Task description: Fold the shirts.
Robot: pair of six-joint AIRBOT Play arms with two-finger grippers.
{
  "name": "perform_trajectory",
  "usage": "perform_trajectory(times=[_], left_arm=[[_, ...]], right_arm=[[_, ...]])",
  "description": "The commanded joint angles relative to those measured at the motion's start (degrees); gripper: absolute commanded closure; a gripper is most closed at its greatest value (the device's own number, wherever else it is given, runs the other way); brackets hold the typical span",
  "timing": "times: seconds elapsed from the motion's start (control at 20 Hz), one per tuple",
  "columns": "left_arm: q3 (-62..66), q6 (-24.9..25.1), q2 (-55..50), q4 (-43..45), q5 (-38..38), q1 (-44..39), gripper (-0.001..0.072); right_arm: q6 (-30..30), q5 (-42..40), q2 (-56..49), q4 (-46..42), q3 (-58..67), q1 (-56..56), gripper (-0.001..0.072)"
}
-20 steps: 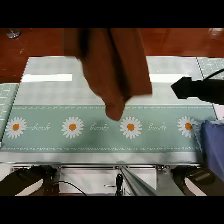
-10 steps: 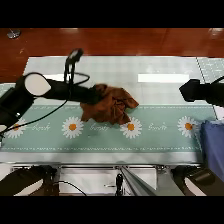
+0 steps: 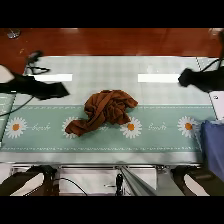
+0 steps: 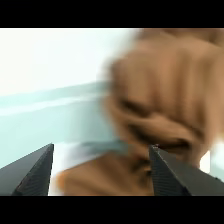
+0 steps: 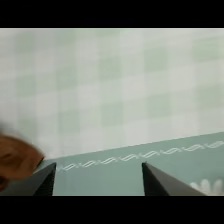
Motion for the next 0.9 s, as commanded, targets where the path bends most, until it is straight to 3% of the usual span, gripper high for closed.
perform_trajectory(times=[0.0, 0.1, 0.25, 0.3, 0.6, 0.85], left_arm=[[-4.52, -1.36, 2.25, -1.79, -4.72, 14.40, 0.0007], [-14.25, 4.37, 1.66, -14.73, -4.76, 17.20, 0.0007], [-26.10, 25.35, -0.02, -33.86, -4.96, 11.87, 0.0007], [-27.80, 28.74, -0.90, -34.93, -4.46, 7.91, 0.0007], [-26.12, 30.40, -6.40, -30.18, 14.62, -14.08, 0.0007], [-20.68, 30.77, -10.19, -30.16, 15.74, -22.38, 0.0010]], right_arm=[[-3.30, 4.24, -0.52, 1.25, -0.46, -18.67, 0.0078], [-4.61, 3.26, 0.46, 7.23, -8.94, -26.47, 0.0078], [-13.40, -1.70, 0.90, 24.50, -23.50, -27.56, 0.0079], [-15.41, -3.52, 0.87, 28.74, -26.88, -26.47, 0.0079], [-16.63, -8.55, 0.81, 31.76, -30.88, -15.45, 0.0080], [-14.38, -10.49, -2.34, 32.04, -30.88, -8.17, 0.0080]])
